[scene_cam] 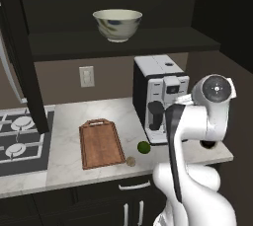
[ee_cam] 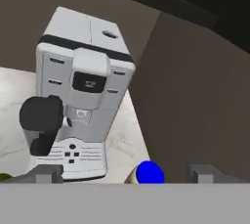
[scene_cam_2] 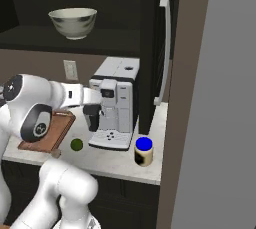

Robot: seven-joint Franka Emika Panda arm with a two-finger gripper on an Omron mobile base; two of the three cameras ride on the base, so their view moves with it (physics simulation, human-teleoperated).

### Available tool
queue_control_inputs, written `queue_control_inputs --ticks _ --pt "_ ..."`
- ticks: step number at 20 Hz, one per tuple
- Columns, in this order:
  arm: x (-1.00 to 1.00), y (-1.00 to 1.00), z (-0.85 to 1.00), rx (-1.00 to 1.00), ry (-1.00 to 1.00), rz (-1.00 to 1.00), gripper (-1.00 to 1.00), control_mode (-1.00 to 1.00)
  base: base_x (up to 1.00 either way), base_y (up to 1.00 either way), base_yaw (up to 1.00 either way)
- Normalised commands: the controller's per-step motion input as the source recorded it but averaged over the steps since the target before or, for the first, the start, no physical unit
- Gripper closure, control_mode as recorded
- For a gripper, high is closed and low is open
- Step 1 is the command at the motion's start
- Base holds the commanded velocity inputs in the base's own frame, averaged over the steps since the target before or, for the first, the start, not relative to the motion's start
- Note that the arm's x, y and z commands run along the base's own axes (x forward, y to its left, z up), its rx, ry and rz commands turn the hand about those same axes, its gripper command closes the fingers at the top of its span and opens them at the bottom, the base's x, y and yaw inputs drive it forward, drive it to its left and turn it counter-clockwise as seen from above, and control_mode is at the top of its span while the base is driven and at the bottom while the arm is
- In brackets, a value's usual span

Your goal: Open the cabinet. Place the bowl and condiment on the counter. Then place the lime and garlic on the cutting board.

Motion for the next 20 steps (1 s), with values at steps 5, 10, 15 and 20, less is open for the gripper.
queue_control_inputs --ticks 5,10,15,20 --pt "-0.13 0.60 0.78 -0.13 0.00 0.01 -1.00 -1.00 0.00 0.00 0.00" --pt "-0.02 0.33 0.99 -0.13 0.02 0.01 -1.00 -1.00 0.00 0.00 0.00" --pt "0.00 0.23 0.88 -0.14 0.09 0.00 -1.00 -1.00 0.00 0.00 0.00" --pt "0.35 0.63 0.05 -0.12 0.11 0.02 -1.00 -1.00 0.00 0.00 0.00"
